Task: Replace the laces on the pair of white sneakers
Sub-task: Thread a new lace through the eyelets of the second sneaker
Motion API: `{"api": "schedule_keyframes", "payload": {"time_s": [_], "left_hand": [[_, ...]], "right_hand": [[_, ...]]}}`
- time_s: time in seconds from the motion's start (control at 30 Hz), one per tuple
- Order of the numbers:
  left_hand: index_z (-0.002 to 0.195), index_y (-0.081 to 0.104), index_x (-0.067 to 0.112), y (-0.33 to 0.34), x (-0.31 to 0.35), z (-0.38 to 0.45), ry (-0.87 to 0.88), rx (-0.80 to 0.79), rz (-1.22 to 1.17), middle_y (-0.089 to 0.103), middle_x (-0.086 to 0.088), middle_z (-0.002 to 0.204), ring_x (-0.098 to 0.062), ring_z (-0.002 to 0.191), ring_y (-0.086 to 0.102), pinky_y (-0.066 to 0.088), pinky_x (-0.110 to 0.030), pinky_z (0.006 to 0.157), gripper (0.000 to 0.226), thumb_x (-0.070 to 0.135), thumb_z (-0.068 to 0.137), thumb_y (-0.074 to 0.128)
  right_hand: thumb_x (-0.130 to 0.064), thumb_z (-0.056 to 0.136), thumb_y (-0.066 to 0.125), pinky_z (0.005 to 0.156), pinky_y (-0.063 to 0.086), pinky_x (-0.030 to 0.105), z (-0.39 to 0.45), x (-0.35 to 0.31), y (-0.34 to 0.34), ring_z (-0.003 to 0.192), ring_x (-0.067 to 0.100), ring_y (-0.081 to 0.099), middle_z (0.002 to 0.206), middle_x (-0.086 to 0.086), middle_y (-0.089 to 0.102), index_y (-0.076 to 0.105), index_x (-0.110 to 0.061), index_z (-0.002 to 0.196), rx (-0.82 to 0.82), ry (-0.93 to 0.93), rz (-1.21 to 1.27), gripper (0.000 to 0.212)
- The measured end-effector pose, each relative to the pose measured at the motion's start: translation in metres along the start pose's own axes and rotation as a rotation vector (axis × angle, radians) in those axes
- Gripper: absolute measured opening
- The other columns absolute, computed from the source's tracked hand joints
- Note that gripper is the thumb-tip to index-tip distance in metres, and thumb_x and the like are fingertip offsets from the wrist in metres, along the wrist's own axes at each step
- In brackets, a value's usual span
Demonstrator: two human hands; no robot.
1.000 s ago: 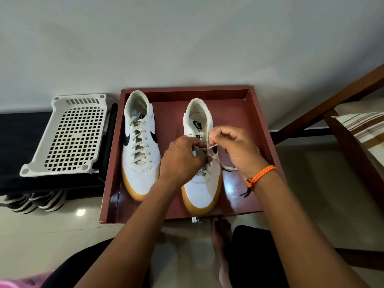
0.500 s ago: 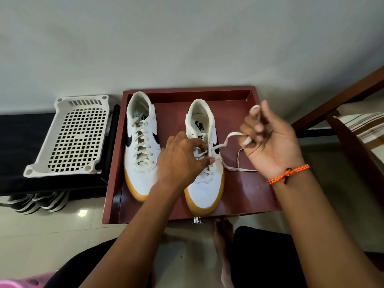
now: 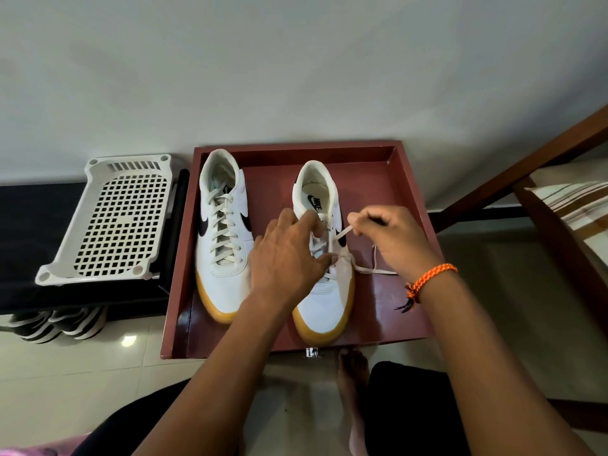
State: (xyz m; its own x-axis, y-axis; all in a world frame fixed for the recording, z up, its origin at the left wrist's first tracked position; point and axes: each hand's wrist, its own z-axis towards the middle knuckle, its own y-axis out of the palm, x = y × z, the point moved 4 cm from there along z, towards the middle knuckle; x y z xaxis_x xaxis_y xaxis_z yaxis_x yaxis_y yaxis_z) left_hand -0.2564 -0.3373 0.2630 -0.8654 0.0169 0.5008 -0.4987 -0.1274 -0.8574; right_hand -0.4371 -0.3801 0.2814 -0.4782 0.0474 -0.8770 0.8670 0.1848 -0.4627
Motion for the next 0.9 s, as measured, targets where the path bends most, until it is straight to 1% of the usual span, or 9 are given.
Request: {"api": "schedule_keyframes", "payload": {"time_s": [0.07,0.17,0.27,0.37,0.5,0.57,0.67,0.8,0.9], "left_hand": [[0.105,0.055,0.03,0.001,0.01,-0.002,0.098,0.052,0.043,0.052,0.006,0.103,-0.023,0.094,0.056,0.05,-0.043,0.075,0.047,0.043,0.078,0.091],[0.111,0.069,0.03,0.01,0.024,-0.009,0.246,0.073,0.114,0.055,0.006,0.104,-0.021,0.097,0.057,0.048,-0.038,0.077,0.032,0.037,0.085,0.086],[0.11,0.076,0.029,0.02,0.027,-0.013,0.251,0.043,0.096,0.059,0.006,0.101,-0.021,0.097,0.057,0.052,-0.039,0.077,0.02,0.034,0.091,0.079],[0.099,0.079,0.029,0.013,0.018,-0.007,0.1,0.045,-0.119,0.067,0.013,0.087,-0.014,0.083,0.064,0.058,-0.042,0.07,0.006,0.031,0.094,0.076],[0.102,0.085,0.022,-0.013,-0.004,0.007,-0.138,0.094,-0.769,0.081,0.008,0.087,-0.018,0.079,0.077,0.064,-0.043,0.076,0.01,0.021,0.098,0.076],[0.104,0.085,0.013,-0.026,-0.012,0.007,-0.197,0.077,-1.011,0.08,0.002,0.084,-0.017,0.074,0.072,0.059,-0.032,0.071,0.012,0.019,0.098,0.077],[0.105,0.085,0.012,-0.032,-0.029,0.003,-0.225,0.025,-1.139,0.064,-0.007,0.068,-0.019,0.062,0.048,0.041,-0.022,0.056,0.019,0.026,0.095,0.077],[0.103,0.085,0.01,-0.039,-0.055,0.0,-0.297,0.009,-1.235,0.062,-0.004,0.07,-0.012,0.06,0.049,0.04,-0.02,0.053,0.021,0.026,0.093,0.074],[0.104,0.078,0.002,-0.049,-0.065,0.002,-0.338,0.05,-1.371,0.073,0.004,0.084,-0.007,0.061,0.05,0.041,-0.017,0.053,0.028,0.026,0.091,0.073]], "right_hand": [[-0.026,0.102,0.068,0.067,0.045,0.031,-0.001,0.002,-0.007,0.066,0.013,0.057,0.068,-0.006,0.064,0.077,-0.014,0.085,0.124,0.001,-0.081,0.022],[-0.023,0.101,0.066,0.094,0.053,0.034,-0.003,0.01,-0.01,0.111,0.02,0.068,0.118,0.0,0.076,0.078,-0.024,0.122,0.222,0.082,-0.286,0.024],[-0.017,0.097,0.063,0.083,0.055,0.033,-0.001,0.016,-0.011,0.099,0.023,0.068,0.109,0.005,0.074,0.079,-0.024,0.102,0.281,0.107,-0.367,0.019],[-0.011,0.094,0.064,0.077,0.053,0.033,0.0,0.007,-0.011,0.09,0.018,0.063,0.095,-0.004,0.067,0.077,-0.026,0.083,0.331,-0.013,-0.371,0.022],[-0.012,0.101,0.064,0.084,0.058,0.029,-0.001,-0.004,0.005,0.096,0.002,0.07,0.099,-0.016,0.078,0.084,-0.026,0.1,0.074,-0.121,-0.081,0.024],[-0.014,0.104,0.063,0.089,0.057,0.028,-0.004,-0.009,0.022,0.101,0.001,0.07,0.106,-0.016,0.078,0.083,-0.028,0.111,-0.059,-0.161,-0.01,0.025],[-0.018,0.101,0.068,0.08,0.048,0.022,-0.009,-0.017,0.042,0.088,0.005,0.064,0.097,-0.009,0.071,0.082,-0.025,0.105,-0.086,-0.231,-0.011,0.017],[-0.016,0.1,0.071,0.089,0.06,0.047,-0.011,-0.016,0.04,0.093,0.027,0.075,0.094,0.003,0.08,0.083,-0.013,0.099,-0.354,-0.167,0.086,0.012],[-0.014,0.095,0.076,0.092,0.058,0.049,-0.011,0.007,0.014,0.09,0.022,0.075,0.089,0.002,0.081,0.086,-0.015,0.091,-0.475,-0.033,-0.157,0.01]]}}
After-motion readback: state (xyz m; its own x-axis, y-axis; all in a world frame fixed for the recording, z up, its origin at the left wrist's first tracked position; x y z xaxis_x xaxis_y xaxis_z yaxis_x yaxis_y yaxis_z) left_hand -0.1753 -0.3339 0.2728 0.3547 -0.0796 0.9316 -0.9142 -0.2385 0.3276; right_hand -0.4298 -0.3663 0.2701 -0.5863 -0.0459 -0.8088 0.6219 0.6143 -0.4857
